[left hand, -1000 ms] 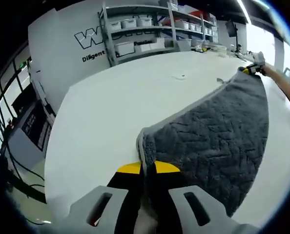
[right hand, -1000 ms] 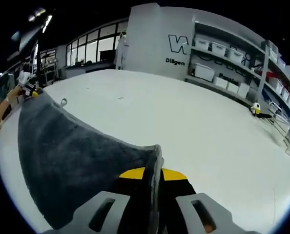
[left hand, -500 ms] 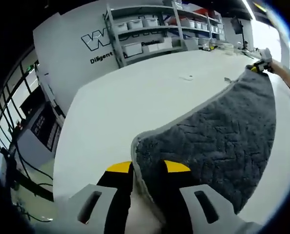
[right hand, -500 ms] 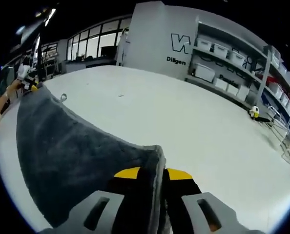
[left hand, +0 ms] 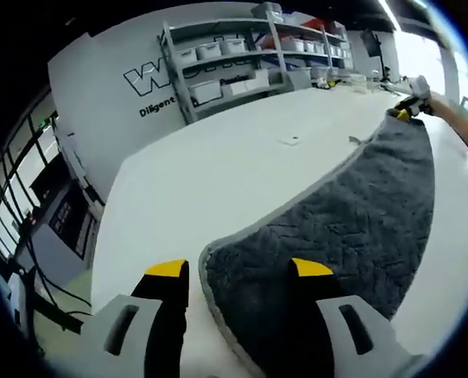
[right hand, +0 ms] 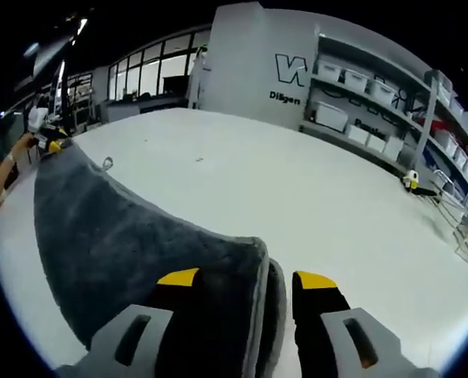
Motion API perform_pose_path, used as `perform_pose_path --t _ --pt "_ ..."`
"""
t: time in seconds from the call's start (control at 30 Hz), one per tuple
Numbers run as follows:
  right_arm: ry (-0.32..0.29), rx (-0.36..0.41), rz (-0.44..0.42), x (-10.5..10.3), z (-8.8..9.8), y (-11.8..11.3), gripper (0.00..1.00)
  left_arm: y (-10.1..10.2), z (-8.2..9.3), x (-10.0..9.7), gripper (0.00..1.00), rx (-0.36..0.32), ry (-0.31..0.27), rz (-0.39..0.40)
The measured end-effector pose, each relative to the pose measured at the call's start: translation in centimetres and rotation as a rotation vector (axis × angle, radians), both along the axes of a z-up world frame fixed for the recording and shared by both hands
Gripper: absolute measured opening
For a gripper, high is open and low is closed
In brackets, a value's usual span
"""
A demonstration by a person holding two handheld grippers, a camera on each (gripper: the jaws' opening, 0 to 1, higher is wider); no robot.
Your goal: Open the folded towel by lifting each exposed corner and separating the folded layers until the towel lies flat within the target outline without major curled edges
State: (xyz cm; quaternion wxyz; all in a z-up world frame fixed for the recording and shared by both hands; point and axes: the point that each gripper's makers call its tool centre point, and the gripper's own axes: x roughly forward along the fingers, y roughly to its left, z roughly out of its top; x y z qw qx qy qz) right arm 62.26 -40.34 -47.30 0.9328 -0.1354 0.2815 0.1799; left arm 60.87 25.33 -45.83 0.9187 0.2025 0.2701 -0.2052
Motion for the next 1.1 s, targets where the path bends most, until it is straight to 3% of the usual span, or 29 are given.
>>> perform_pose_path --t 0.23,0.4,0.8,1.0,1.1 --pt "-0.001 -0.008 0.015 0.4 0.1 0.5 0.34 0.7 -0.3 0.9 0.39 0.054 -0.001 0.024" --pt "-0.002 -0.014 0.019 0.5 -0.2 0.4 0.28 0.4 -0.8 0.9 0.35 0.048 0.001 0.013" --pt "-0.084 -0.106 0.007 1.9 0.4 -0.7 0.04 0.7 -1.1 1.1 0.15 0.058 -0.015 0.014" --pt "-0.095 -0.122 0.018 1.9 0.2 -0.7 0.01 0.4 -1.4 1.2 0.04 0.064 -0.014 0.000" --pt "-0.094 -0.122 0.023 1.7 0.0 -0.6 0.00 0.4 -1.6 1.3 0.04 0.057 -0.011 0.003"
